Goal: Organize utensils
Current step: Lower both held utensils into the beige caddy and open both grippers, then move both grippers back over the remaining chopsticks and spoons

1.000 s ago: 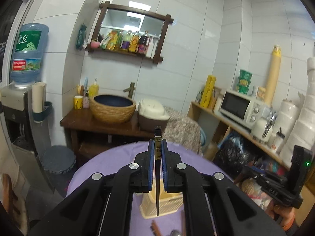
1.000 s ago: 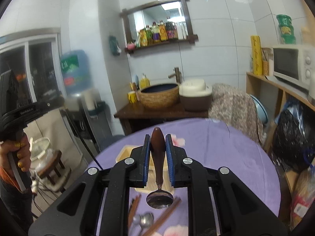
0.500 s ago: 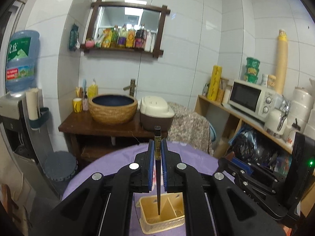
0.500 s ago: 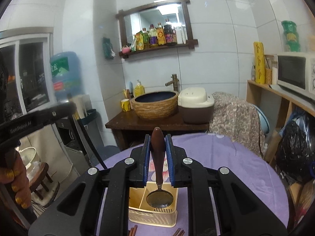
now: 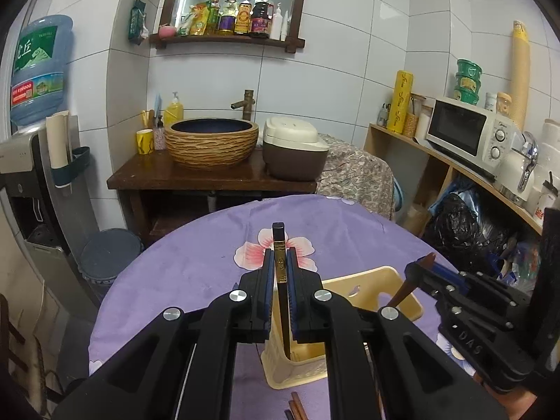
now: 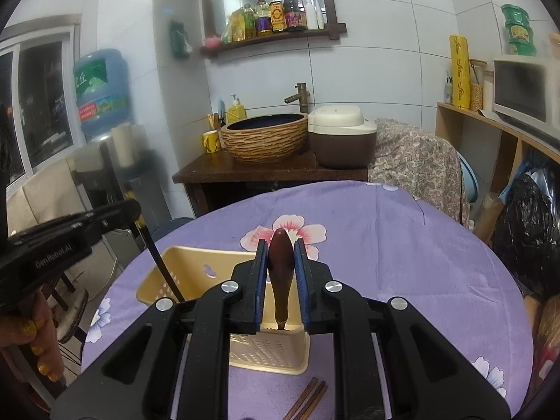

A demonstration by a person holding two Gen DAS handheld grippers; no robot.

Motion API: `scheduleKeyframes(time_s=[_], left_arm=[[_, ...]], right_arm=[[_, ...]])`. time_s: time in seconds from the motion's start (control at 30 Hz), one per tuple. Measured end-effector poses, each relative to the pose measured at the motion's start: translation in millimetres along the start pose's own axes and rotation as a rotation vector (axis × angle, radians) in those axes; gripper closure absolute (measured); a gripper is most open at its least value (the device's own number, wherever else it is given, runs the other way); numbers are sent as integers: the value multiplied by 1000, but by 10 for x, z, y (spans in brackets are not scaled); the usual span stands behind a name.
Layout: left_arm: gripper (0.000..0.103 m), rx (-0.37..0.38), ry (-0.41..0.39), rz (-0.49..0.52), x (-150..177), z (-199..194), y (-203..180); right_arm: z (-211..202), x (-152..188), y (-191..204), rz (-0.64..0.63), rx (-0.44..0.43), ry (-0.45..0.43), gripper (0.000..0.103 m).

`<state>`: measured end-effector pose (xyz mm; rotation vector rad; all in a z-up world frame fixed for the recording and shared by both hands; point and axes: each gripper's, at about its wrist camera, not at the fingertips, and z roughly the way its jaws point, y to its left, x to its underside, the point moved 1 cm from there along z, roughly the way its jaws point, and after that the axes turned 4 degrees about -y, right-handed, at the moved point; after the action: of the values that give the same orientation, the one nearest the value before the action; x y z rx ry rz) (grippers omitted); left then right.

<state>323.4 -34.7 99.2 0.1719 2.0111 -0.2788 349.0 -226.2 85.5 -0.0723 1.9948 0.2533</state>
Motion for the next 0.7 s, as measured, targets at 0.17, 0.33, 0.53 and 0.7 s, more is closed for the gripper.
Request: scheduleKeyframes(time_s=[0.17, 0.33, 0.53, 0.7], left_arm=[[93, -16, 3, 1, -2, 17, 1], [52, -12, -24, 5, 18, -104, 20], [18, -23, -102, -7, 169, -532, 84], [9, -41, -59, -6, 576, -745, 129]], right_arm=[[21, 34, -5, 5, 13, -19, 86], [-96, 41, 25, 0, 18, -46, 48], [-561, 123, 38, 5, 27, -109, 25], [-870, 374, 72, -47, 69, -97, 12]])
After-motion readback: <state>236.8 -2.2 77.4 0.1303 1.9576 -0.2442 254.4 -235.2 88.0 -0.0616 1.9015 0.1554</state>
